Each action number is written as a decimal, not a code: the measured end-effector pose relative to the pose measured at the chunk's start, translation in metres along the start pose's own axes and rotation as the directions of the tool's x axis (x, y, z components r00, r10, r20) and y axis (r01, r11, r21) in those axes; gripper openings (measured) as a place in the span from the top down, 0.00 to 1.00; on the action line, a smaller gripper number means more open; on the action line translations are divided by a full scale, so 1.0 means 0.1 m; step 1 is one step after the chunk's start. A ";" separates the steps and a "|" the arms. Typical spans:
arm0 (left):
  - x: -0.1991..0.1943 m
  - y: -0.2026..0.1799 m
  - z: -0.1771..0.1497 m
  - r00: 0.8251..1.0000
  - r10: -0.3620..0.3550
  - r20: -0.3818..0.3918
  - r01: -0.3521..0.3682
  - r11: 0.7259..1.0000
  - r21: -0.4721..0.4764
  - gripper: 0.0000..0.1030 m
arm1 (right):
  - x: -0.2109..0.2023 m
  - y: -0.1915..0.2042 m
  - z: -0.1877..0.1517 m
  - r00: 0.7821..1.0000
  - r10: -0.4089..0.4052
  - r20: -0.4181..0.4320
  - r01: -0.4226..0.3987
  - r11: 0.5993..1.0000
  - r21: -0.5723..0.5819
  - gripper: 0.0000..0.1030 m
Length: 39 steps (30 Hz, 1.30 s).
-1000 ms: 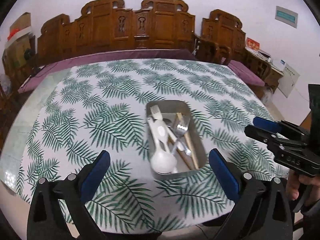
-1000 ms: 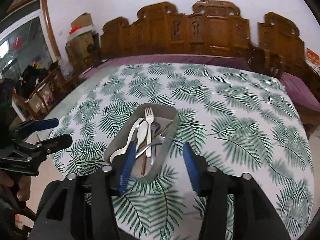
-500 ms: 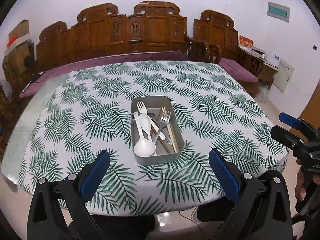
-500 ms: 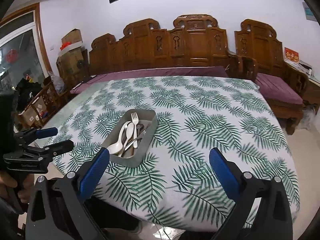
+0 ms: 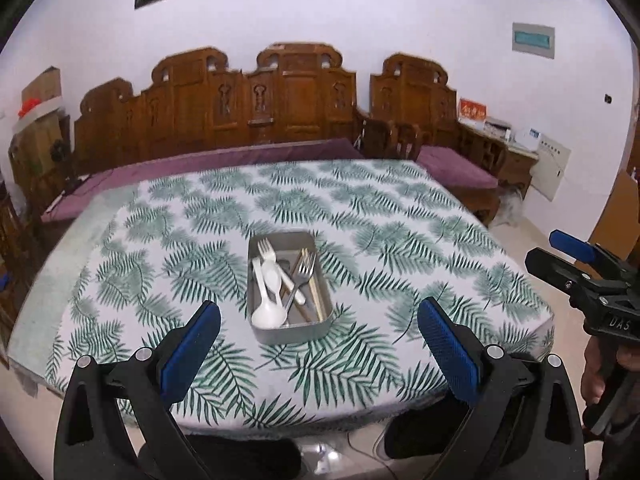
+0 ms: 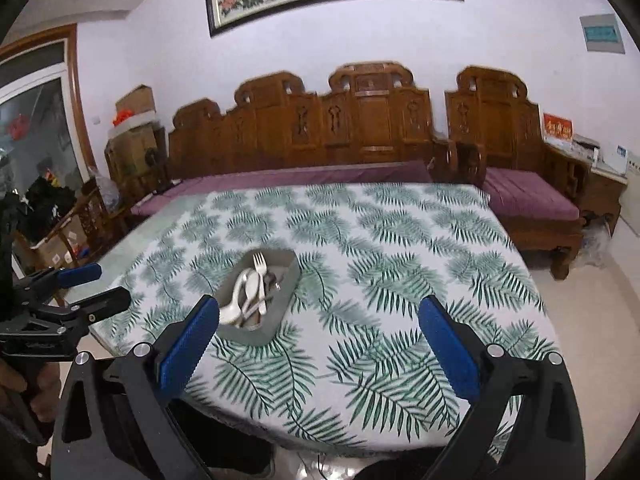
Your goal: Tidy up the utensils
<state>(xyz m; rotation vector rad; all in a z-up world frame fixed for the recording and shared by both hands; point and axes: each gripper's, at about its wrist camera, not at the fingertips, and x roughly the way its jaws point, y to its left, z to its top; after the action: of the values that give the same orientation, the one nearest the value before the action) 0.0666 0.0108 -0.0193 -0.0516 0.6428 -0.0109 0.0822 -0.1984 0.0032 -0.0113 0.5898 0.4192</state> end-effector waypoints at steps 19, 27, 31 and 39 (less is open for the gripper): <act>-0.81 -0.17 0.29 0.979 0.012 0.202 -0.012 1.000 0.000 0.08 | -0.76 0.30 0.33 0.980 0.031 0.195 -0.021 0.998 -0.053 0.02; -0.83 -0.16 0.28 0.978 0.010 0.207 -0.010 1.000 -0.005 0.08 | -0.74 0.29 0.33 0.981 0.033 0.190 -0.023 0.998 -0.053 0.03; -0.82 -0.16 0.28 0.978 0.007 0.211 -0.006 1.000 -0.003 0.08 | -0.74 0.29 0.33 0.982 0.033 0.188 -0.024 0.998 -0.052 0.02; -0.83 -0.18 0.27 0.977 0.005 0.214 -0.004 1.000 -0.003 0.08 | -0.73 0.31 0.31 0.982 0.034 0.186 -0.025 0.998 -0.052 0.03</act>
<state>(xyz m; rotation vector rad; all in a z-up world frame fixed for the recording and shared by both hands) 0.0170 -0.0041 0.0528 -0.0529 0.4274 0.0000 0.0319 -0.1941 0.0722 -0.0104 0.3946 0.4580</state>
